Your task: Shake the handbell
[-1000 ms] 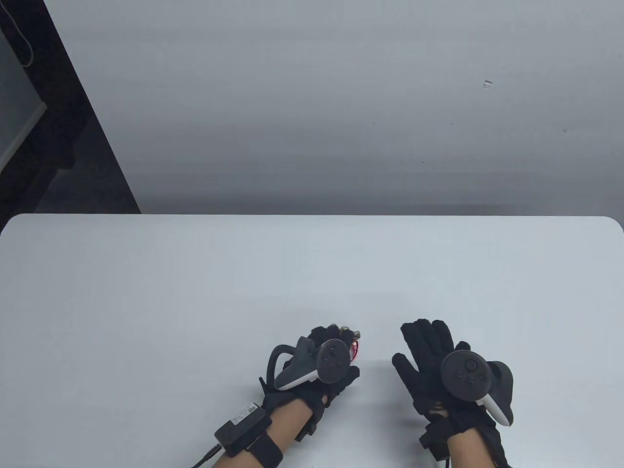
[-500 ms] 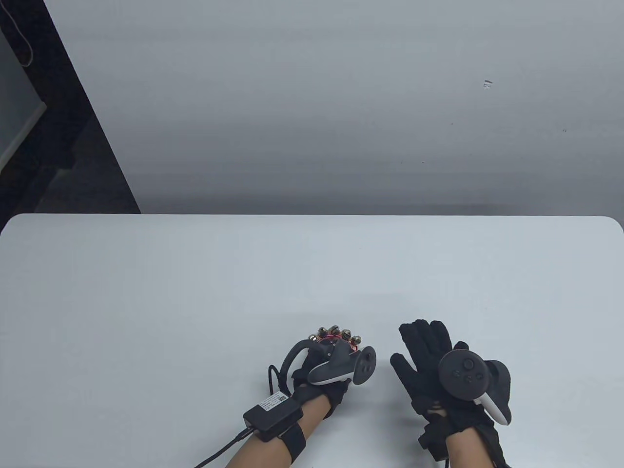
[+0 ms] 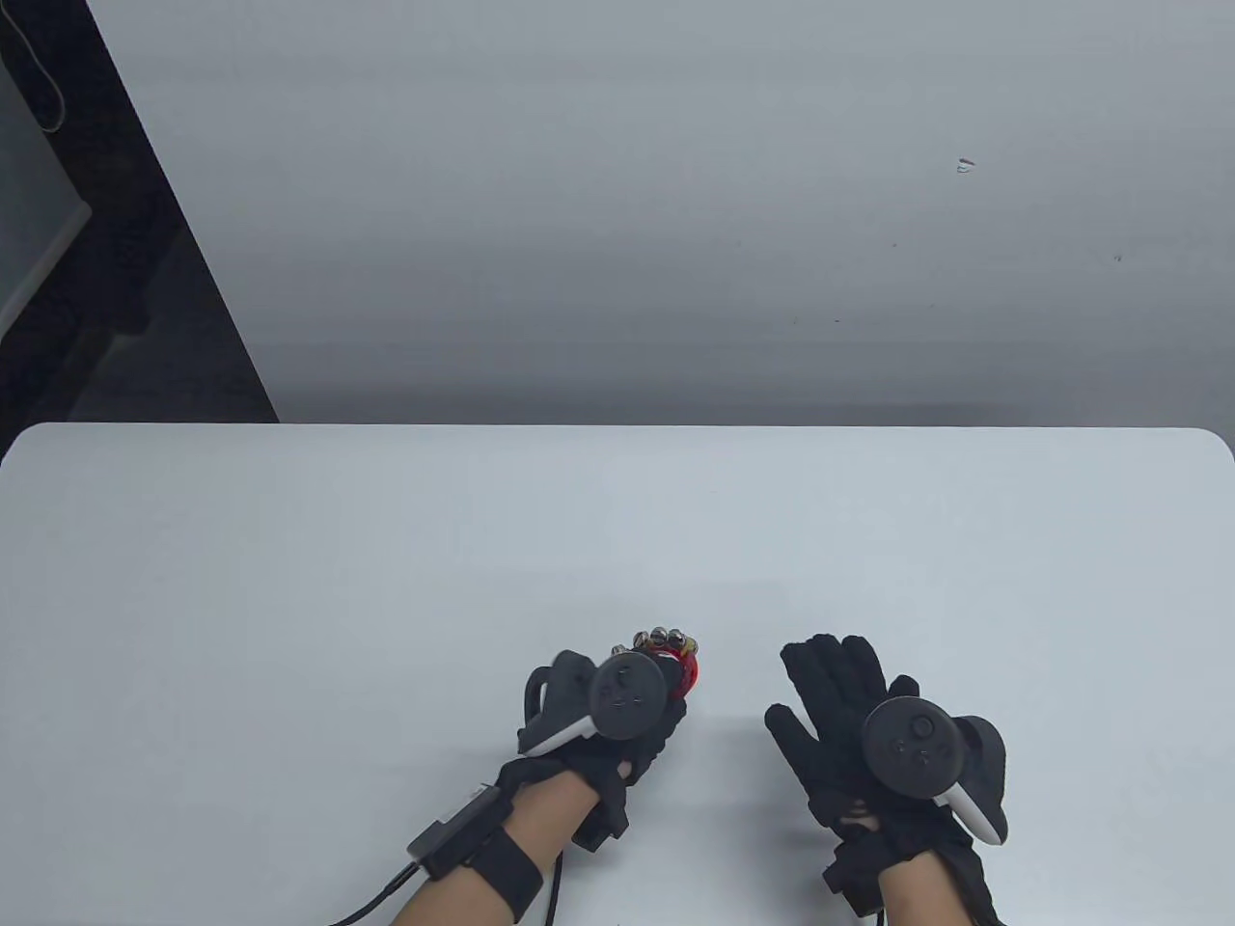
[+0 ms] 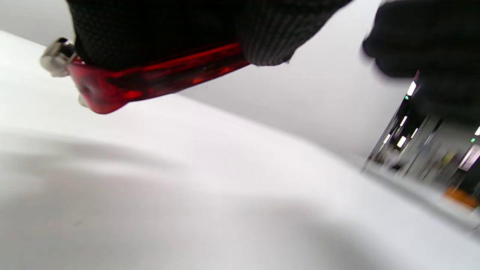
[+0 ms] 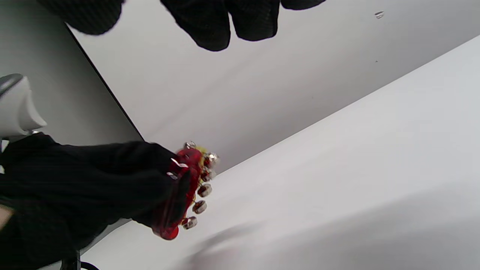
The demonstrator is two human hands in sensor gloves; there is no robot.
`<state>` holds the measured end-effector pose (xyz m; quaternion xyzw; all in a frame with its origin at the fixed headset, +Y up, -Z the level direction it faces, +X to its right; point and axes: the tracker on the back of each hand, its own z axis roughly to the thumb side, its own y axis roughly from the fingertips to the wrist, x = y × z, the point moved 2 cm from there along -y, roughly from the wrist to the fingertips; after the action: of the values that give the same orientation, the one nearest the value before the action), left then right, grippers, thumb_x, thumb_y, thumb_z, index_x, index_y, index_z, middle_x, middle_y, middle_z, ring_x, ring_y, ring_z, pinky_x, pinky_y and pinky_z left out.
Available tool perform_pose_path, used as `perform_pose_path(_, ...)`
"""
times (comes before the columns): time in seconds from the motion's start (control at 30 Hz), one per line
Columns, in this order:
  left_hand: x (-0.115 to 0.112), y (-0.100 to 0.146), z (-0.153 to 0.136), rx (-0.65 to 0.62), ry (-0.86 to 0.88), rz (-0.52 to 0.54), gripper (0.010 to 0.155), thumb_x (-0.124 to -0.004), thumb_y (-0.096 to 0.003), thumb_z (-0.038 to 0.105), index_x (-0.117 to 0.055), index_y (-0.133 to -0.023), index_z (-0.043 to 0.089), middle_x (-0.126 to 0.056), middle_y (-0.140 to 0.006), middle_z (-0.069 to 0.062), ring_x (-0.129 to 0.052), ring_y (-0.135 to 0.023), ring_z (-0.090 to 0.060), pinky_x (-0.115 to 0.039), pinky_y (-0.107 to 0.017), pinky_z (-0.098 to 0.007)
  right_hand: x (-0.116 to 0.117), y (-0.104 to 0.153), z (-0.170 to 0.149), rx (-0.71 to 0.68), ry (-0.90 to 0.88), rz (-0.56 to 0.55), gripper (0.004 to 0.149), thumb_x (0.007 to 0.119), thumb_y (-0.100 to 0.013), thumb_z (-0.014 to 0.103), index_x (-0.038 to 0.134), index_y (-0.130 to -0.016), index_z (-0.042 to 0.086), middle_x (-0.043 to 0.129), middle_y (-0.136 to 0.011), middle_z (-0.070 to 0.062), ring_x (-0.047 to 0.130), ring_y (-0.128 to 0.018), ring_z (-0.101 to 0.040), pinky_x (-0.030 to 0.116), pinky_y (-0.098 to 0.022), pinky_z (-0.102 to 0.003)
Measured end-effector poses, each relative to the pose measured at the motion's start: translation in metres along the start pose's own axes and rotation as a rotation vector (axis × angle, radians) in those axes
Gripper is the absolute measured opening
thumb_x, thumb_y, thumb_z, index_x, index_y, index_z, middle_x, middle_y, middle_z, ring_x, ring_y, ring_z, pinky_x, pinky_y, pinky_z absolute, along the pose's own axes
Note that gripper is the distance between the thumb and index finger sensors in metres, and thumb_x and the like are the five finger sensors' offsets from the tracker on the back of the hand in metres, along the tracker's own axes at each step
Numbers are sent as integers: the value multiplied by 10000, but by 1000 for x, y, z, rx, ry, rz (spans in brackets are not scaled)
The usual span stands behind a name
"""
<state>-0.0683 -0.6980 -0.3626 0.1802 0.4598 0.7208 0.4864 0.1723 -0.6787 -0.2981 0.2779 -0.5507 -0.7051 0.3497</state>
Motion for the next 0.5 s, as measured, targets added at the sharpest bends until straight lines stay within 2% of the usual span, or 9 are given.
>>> perform_pose_path(0.07,22,19,-9,-45,236,53,452,-811,-480,312,-824,-887,117,-880,-846,-145,-1014,-665,-352,-918,-519,-471,1,1,9,-48,-12,-13,764,562,-510,606,468,-1111,143,390,-1150,-177,282,-1075,-462,158,-624,-717)
perform_pose_path(0.13,34,38,-18,-102,466,73,451,-807,-484,303,-814,-893,114,-868,-857,-148,-1001,-681,-360,-907,-529,-480,4,1,15,-84,-30,-17,768,562,-508,609,464,-1111,143,395,-1150,-177,287,-1076,-462,160,-624,-718)
perform_pose_path(0.2,39,53,-27,-111,591,108,450,-805,-484,297,-810,-894,110,-861,-858,-164,-993,-684,-370,-901,-531,-488,7,1,19,-118,-52,-10,768,562,-508,610,464,-1110,144,402,-1148,-175,298,-1075,-461,168,-621,-721)
perform_pose_path(0.33,34,77,-48,-107,696,151,451,-804,-486,296,-810,-894,104,-866,-854,-158,-998,-679,-368,-909,-524,-489,17,-2,22,-145,-89,18,767,570,-508,605,468,-1107,138,411,-1144,-179,307,-1072,-464,178,-621,-721)
perform_pose_path(0.5,25,76,-64,-49,693,105,453,-805,-487,293,-810,-895,97,-866,-851,-163,-998,-673,-374,-908,-520,-491,26,-4,20,-124,-102,56,766,572,-508,602,470,-1106,134,409,-1143,-182,306,-1070,-465,179,-619,-722)
